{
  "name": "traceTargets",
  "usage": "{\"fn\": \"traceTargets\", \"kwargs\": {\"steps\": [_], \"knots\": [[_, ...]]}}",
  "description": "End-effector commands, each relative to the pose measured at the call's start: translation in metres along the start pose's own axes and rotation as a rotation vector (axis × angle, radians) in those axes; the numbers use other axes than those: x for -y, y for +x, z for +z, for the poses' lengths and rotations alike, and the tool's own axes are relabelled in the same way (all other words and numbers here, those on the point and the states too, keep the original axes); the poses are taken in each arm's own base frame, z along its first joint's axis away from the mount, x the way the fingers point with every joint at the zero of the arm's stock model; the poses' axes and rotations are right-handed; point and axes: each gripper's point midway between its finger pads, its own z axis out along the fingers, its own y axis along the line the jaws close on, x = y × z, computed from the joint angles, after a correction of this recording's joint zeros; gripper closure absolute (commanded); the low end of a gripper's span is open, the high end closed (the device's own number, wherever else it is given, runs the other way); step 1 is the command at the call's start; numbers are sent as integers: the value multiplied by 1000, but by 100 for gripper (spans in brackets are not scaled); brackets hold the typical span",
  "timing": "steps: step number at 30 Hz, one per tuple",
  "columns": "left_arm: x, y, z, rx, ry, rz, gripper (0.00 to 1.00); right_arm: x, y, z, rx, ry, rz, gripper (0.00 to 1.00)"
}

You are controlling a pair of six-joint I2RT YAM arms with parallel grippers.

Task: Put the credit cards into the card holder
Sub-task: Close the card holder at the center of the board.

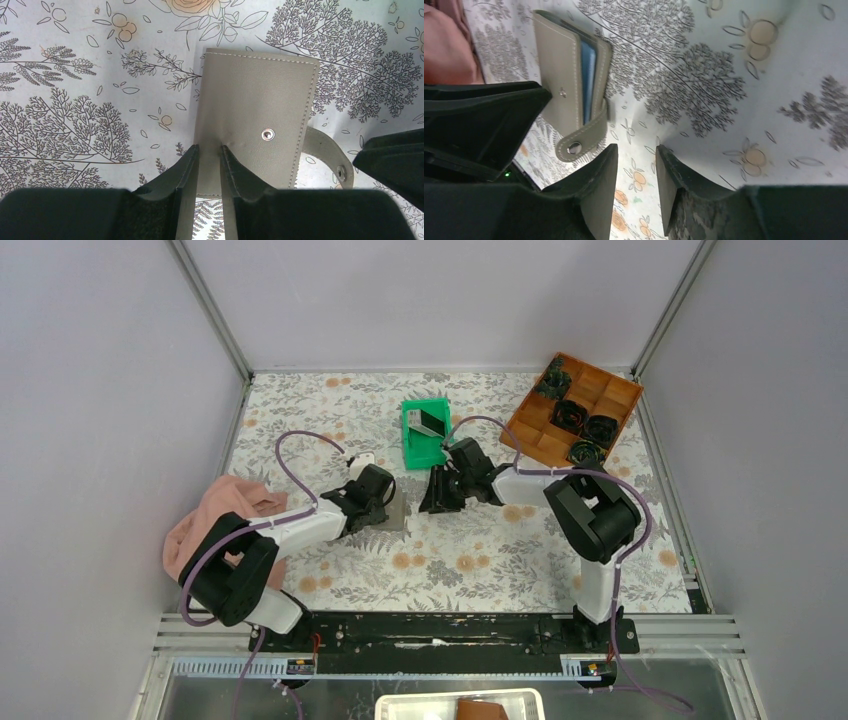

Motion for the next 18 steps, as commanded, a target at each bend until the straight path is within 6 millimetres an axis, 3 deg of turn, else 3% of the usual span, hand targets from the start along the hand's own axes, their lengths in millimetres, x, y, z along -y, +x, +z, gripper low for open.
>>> {"fn": "traceTargets", "kwargs": {"steps": [1,5,18], "knots": [[-10,24,12,-76,-28,23,73,3,15,17,-37,-31,55,56],[-10,25,11,-78,-26,22,73,-2,20,22,-41,-76,101,51],[-10,27,9,-82,-20,15,73,-13,32,33,-48,-120,143,51]]}}
